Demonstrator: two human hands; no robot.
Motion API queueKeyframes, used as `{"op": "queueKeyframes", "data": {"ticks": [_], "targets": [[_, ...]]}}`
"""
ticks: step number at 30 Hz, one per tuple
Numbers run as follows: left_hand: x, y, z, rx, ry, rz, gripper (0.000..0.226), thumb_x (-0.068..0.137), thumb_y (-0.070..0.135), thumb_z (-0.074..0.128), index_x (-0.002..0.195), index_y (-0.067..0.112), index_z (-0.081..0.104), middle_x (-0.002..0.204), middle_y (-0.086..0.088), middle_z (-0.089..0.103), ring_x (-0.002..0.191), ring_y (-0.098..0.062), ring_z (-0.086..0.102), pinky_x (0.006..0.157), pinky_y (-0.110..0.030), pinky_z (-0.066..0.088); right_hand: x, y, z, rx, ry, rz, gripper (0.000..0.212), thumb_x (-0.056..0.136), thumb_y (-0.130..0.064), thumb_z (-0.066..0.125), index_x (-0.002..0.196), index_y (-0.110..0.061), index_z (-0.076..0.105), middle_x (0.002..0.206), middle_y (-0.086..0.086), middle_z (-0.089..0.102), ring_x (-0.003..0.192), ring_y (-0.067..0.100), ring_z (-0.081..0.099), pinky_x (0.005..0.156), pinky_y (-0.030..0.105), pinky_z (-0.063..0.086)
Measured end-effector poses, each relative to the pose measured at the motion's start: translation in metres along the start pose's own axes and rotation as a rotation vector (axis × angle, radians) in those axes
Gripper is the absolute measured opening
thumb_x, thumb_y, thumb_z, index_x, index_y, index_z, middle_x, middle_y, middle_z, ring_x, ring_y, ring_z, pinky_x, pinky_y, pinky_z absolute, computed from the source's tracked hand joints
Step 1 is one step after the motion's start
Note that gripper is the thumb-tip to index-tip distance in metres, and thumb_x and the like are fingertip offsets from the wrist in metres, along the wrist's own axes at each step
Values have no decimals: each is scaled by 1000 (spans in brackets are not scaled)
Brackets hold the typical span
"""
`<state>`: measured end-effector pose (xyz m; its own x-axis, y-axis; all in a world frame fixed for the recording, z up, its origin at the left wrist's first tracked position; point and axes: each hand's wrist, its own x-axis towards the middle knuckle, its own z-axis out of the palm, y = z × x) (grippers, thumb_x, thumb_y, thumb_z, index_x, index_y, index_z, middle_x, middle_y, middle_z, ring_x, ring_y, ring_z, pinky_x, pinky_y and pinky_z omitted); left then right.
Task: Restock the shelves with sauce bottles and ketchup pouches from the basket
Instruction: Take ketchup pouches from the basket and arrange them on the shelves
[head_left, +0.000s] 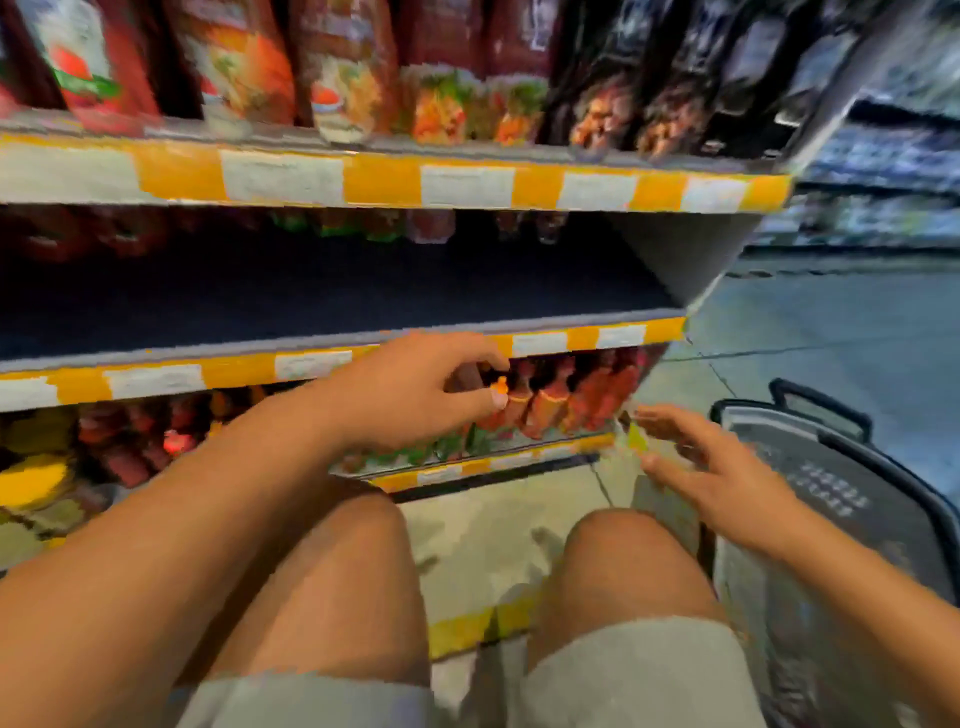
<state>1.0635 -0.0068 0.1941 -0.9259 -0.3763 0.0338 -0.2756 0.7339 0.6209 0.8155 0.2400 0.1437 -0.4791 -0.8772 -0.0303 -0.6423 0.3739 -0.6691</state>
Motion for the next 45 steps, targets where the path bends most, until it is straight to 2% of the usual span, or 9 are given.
{"op": "queueKeyframes", "data": {"ticks": [5,9,15,22,26,28,32,37,45], "targets": [[70,107,68,68,-198,243,34,97,49,64,129,36,60,104,14,68,96,-6,65,86,-33,54,-71,78,-64,4,147,201,53,88,-55,67,138,-43,57,139,-19,61,131,0,56,115,42,45],[110,170,147,97,-371,361,37,97,50,63,132,39,57,106,12,70,99,-9,66,89,-38,55,-125,141,-95,2,194,351,48,96,-33,72,141,-31,58,140,-12,61,130,4,56,115,38,45],[143,233,268,174,-694,416,41,102,45,58,140,29,53,111,6,69,97,-15,64,83,-34,51,-179,230,-109,-27,140,585,52,97,-30,71,146,-24,54,141,-1,61,128,12,58,110,29,44],[140,231,396,241,-925,420,30,97,41,64,120,22,63,108,-3,70,99,-23,63,82,-31,49,-185,309,-65,-128,-340,763,65,98,-25,69,155,-17,39,144,12,57,125,28,58,99,31,45],[107,229,423,153,-1053,416,40,98,62,52,114,27,61,98,6,65,93,-17,62,78,-31,49,-176,345,-34,-178,-645,814,59,92,-22,72,146,-19,47,144,13,57,111,23,59,98,36,51],[93,227,427,162,-1078,441,47,98,69,43,114,27,56,97,6,63,92,-18,60,83,-38,52,-174,357,-20,-295,-735,768,56,89,-31,73,142,-19,57,139,11,62,113,28,64,97,37,53],[79,217,429,197,-1016,583,49,98,74,33,116,30,45,109,2,55,102,-22,56,88,-40,49,-171,366,-9,-492,-902,652,30,83,-39,70,105,-20,77,108,6,74,94,29,69,91,41,59],[80,214,434,184,-920,682,44,98,76,32,102,33,40,105,2,54,99,-22,54,75,-34,42,-166,370,-12,-507,-1093,633,36,88,-39,68,120,-23,71,122,6,67,106,30,65,98,49,53],[82,217,427,300,-949,614,56,97,76,33,115,27,52,112,1,59,106,-23,56,83,-39,48,-163,363,-10,-541,-1090,586,31,87,-37,69,116,-26,70,102,2,66,93,25,65,83,41,54]]}}
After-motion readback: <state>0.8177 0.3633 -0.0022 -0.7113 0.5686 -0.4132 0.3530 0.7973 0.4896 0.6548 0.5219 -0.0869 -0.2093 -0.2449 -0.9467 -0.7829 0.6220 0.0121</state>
